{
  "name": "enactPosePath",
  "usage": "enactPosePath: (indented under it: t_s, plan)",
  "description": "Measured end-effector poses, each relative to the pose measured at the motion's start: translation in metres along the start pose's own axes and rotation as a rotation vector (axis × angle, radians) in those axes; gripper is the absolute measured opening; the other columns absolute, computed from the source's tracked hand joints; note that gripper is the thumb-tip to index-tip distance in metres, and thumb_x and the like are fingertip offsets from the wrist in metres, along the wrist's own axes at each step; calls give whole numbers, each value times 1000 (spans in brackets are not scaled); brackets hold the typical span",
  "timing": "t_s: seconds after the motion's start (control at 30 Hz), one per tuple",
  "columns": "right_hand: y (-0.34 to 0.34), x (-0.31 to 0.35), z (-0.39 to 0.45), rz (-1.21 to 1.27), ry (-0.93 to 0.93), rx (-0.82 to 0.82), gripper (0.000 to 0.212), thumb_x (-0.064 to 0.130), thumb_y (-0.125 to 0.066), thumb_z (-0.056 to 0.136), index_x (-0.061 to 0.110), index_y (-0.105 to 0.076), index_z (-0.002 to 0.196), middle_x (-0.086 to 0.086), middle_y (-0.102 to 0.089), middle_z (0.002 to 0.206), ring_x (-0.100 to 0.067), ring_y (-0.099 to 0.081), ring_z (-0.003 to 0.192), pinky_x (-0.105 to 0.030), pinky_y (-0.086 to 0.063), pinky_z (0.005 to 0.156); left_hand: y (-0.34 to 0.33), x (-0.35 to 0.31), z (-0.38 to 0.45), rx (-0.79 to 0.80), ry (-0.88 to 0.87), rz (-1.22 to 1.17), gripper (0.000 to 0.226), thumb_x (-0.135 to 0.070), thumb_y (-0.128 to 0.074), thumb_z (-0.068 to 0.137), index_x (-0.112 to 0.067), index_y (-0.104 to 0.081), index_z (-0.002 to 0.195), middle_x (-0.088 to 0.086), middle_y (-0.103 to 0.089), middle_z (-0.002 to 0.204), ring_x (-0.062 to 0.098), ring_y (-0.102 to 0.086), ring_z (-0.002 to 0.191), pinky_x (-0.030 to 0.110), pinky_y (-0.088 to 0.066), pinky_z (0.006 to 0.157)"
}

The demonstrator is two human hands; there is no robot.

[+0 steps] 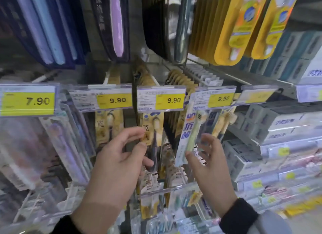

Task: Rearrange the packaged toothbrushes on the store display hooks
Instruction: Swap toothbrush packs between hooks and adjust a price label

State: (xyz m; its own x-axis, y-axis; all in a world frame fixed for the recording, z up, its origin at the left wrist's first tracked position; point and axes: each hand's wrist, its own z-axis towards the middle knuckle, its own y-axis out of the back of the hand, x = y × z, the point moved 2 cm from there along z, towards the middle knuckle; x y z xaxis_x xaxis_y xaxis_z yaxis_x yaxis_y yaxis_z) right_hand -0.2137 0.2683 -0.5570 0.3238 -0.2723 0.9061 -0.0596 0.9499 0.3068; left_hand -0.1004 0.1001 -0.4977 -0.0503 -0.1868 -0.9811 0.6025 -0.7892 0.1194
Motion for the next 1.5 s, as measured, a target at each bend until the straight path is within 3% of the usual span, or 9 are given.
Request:
enactPosePath:
  t_s: [0.1,0.17,0.3,0.43,0.63,0.8,1.03,1.33,1.5]
  plan:
    - [3,2,15,26,80,-3,46,26,-71,92,37,-45,129,29,-52,121,17,-51,110,0,-40,80,-14,0,3,-58,4,52,26,-22,-56,99,-43,-60,114,-34,-70,78,43,-65,70,48,-57,61]
    - [2,5,25,63,127,11,41,24,-71,93,46,-47,117,33,-53,115,25,-51,103,3,-41,77,-20,3,7,-136,-9,89,29,-25,-57,98,-44,-56,120,-24,-73,73,32,-62,57,35,-55,52]
    - [2,4,41,86,168,46,31,26,-71,93,50,-52,99,28,-59,109,11,-58,103,-14,-48,83,-30,5,18,-272,-45,32,28,-24,-59,97,-36,-55,122,-4,-72,81,-1,-55,44,15,-43,40]
    - [8,2,51,133,156,75,9,27,-68,94,31,-66,102,10,-72,106,-7,-67,99,-40,-58,84,-37,7,33,-306,-31,-21,20,-20,-61,96,-39,-61,102,-10,-68,79,3,-56,53,25,-44,58]
    - [18,6,50,218,175,230,13,16,-62,98,23,-67,90,12,-76,90,-5,-70,88,-17,-53,78,-38,8,41,-287,-57,4,11,-25,-60,97,-33,-62,89,-13,-57,66,13,-52,60,27,-40,59]
    - [18,5,46,250,174,327,10,20,-58,99,16,-65,93,-9,-74,94,-31,-67,93,-46,-54,86,-38,6,32,-273,-111,24,18,-22,-49,102,-35,-55,90,-13,-54,66,0,-49,53,14,-37,48]
    - [14,13,38,461,96,503,17,15,-51,100,7,-63,108,0,-79,103,-6,-72,91,-13,-53,76,-31,0,15,-218,-238,-92,24,-15,-48,102,-31,-59,87,-11,-58,67,1,-46,53,16,-40,52]
    - [17,6,37,718,-11,646,22,33,-60,93,20,-71,107,-5,-70,95,-20,-62,87,-30,-59,82,-19,-11,1,-162,-350,-211,39,0,-47,99,-34,-64,109,-18,-57,67,-2,-52,53,9,-41,48]
    - [28,5,38,674,34,648,25,38,-66,92,18,-68,108,-4,-73,102,-19,-67,88,-27,-58,77,-17,-11,0,-145,-363,-178,53,-2,-48,98,-50,-69,103,-19,-57,72,-2,-51,54,9,-42,49]
